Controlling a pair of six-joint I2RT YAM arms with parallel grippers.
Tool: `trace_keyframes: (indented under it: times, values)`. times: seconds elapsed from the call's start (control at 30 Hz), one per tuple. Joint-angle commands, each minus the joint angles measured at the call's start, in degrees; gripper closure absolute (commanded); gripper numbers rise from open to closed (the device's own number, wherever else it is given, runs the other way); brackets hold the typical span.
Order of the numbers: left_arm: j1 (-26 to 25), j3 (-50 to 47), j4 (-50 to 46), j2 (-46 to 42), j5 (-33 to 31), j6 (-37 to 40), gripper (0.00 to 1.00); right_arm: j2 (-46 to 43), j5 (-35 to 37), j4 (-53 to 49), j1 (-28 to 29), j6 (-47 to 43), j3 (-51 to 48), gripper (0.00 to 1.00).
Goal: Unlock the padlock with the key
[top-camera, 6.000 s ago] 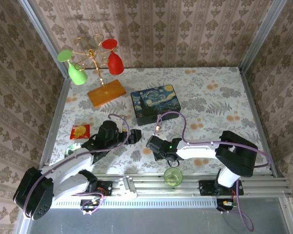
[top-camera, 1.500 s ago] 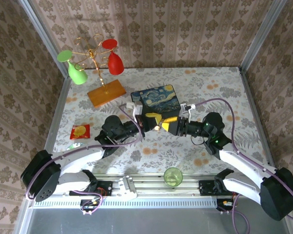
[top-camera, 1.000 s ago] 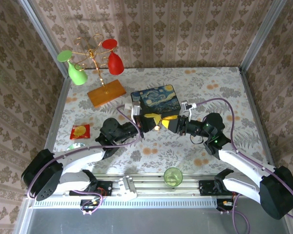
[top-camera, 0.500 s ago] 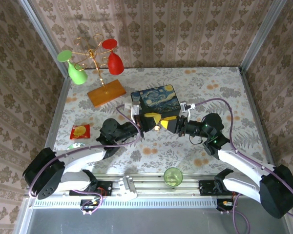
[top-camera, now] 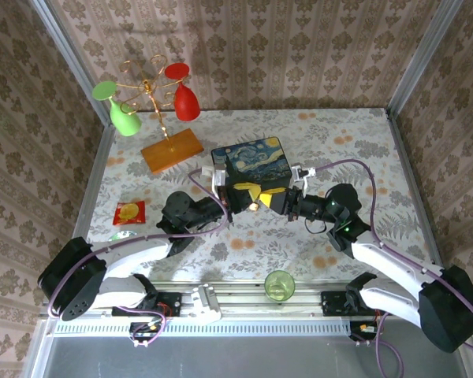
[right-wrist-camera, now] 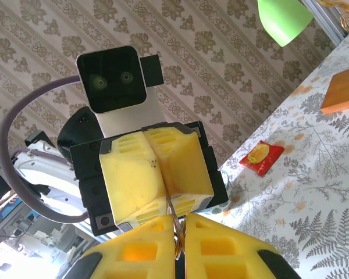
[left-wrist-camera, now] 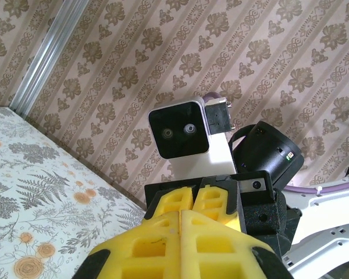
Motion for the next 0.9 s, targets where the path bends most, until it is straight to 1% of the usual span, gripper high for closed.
trace_keyframes:
  times: [0.0, 0.07, 0.13, 0.33, 0.43, 0.47, 0.5, 0.53, 0.57, 0.6, 0.63, 0.7, 0.87]
  values:
    - [0.44, -0.34, 1.18, 0.08, 0.22, -0.95, 1.0, -2.13, 1.52, -0.96, 0.36, -2.57, -0.35, 0.89]
    - [0.43, -0.42, 1.06, -0.17, 0.09, -0.71, 1.0, -2.5, 1.83, -1.15, 0.36, -2.78, -0.59, 0.91]
    - [0.44, -0.51, 0.65, -0.37, -0.21, -0.68, 1.0, -2.53, 1.93, -1.07, 0.36, -2.79, -0.72, 0.98]
    - [0.44, -0.34, -0.01, -0.07, -0.39, -0.92, 1.0, -2.75, 1.96, -1.68, 0.36, -3.05, -0.71, 0.98]
    - [0.43, -0.34, -0.41, -0.18, -0.66, -0.71, 1.0, -3.16, 2.13, -1.82, 0.38, -3.25, -0.81, 0.99]
    - [0.48, -0.34, -0.63, -0.27, -0.87, -0.64, 0.97, -3.34, 2.0, -2.01, 0.42, -3.43, -0.81, 1.0]
    - [0.53, -0.4, -0.93, -0.36, -1.0, -0.52, 0.89, -3.36, 1.89, -2.31, 0.38, -3.47, -0.74, 1.0]
    - [0.59, -0.42, -1.52, -0.54, -1.36, -0.34, 0.68, -3.43, 1.96, -2.82, 0.36, -3.66, -0.72, 1.0]
    - [0.79, -0.42, -2.64, -1.21, -2.05, -0.01, 0.43, -3.55, 2.06, -3.64, 0.36, -3.91, -0.8, 1.0]
    - [1.0, -0.51, -3.96, -2.05, -3.02, 0.38, 0.06, -3.65, 2.35, -4.28, 0.36, -4.19, -1.01, 1.0]
    - [1.15, -0.68, -5.84, -3.31, -4.6, 0.91, 0.0, -3.82, 2.79, -5.53, 0.31, -4.42, -1.24, 1.0]
    - [1.44, -0.6, -11.07, -6.53, -7.52, 3.17, 0.0, -4.17, 3.52, -8.41, 0.27, -5.04, -1.38, 1.0]
    - [1.4, 3.05, -31.91, -14.58, -15.16, 11.82, 0.0, -4.53, 6.55, -16.33, 0.14, -5.9, -1.61, 1.0]
